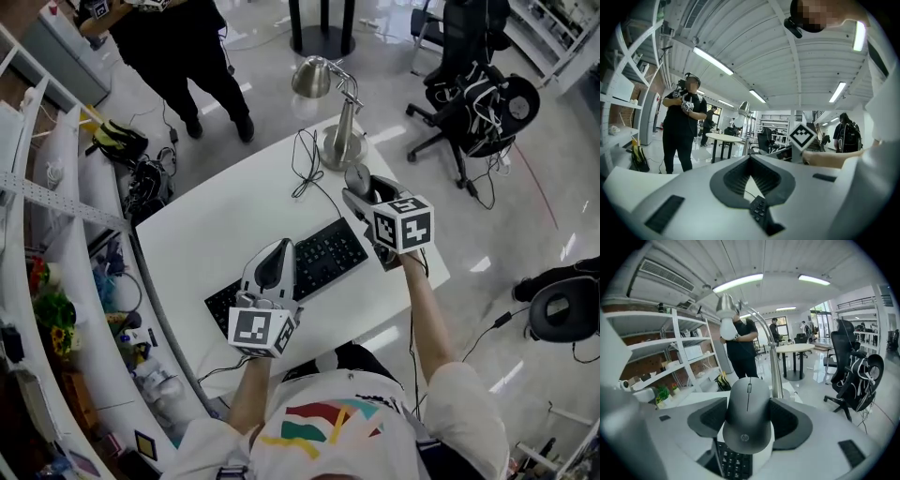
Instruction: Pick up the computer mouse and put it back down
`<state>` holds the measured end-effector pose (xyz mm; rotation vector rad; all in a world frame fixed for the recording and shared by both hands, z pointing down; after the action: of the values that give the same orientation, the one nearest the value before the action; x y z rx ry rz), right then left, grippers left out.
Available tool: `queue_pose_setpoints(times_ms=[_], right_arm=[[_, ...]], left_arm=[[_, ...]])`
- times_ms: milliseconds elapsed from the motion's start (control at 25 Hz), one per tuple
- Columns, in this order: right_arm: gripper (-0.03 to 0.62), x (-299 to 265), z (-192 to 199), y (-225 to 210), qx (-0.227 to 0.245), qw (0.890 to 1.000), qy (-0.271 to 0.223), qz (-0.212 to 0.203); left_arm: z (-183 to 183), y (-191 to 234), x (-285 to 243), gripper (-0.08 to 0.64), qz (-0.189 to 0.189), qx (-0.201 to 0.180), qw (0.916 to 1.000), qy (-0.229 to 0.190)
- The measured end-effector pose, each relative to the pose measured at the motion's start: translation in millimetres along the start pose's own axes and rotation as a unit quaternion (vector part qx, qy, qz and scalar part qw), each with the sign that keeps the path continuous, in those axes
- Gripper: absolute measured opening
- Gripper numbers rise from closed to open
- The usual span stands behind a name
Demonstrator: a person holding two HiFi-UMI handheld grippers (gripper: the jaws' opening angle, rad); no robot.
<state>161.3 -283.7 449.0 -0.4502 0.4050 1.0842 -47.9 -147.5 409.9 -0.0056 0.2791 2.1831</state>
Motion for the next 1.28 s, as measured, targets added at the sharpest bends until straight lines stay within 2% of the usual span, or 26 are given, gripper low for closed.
queue_pose_setpoints(times_ms=[240, 440, 600, 1080, 1280], right_arm=[[0.298, 91.5, -36.4, 43.1, -0.014, 0.994, -0.107, -0.014], [0.298, 155.9, -44.9, 79.6, -0.005, 0.988, -0.15, -0.033], [0.298, 185.0, -42.3, 98.8, 0.002, 0.981, -0.189, -0.045], [0.298, 225.3, -24.6, 119.1, -0.002, 0.979, -0.198, -0.049], [0.298, 234.0, -22.2, 122.9, 0.0, 0.978, -0.203, -0.054]], left_arm=[[-45.2, -1.0, 29.0, 0.044, -0.024, -0.023, 0.9984, -0.046], [-69.8, -14.5, 59.6, 0.044, -0.025, -0.025, 0.9963, -0.078], [-78.6, -19.4, 72.7, 0.044, -0.019, -0.038, 0.9947, -0.094], [-84.4, -33.0, 85.9, 0.044, -0.008, -0.035, 0.9931, -0.111], [-83.2, -40.4, 86.8, 0.044, -0.014, -0.067, 0.9931, -0.096]])
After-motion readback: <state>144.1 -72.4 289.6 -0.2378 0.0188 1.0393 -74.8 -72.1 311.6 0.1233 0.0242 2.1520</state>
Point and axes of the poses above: the fingertips, and each gripper's own axes: x backward along the fingers, y to its left, z out of its underside, the point moved 7 cm from there along x, backward along the fingers, and after that the axes turned 7 degrees about z, right-handed, at the moved point
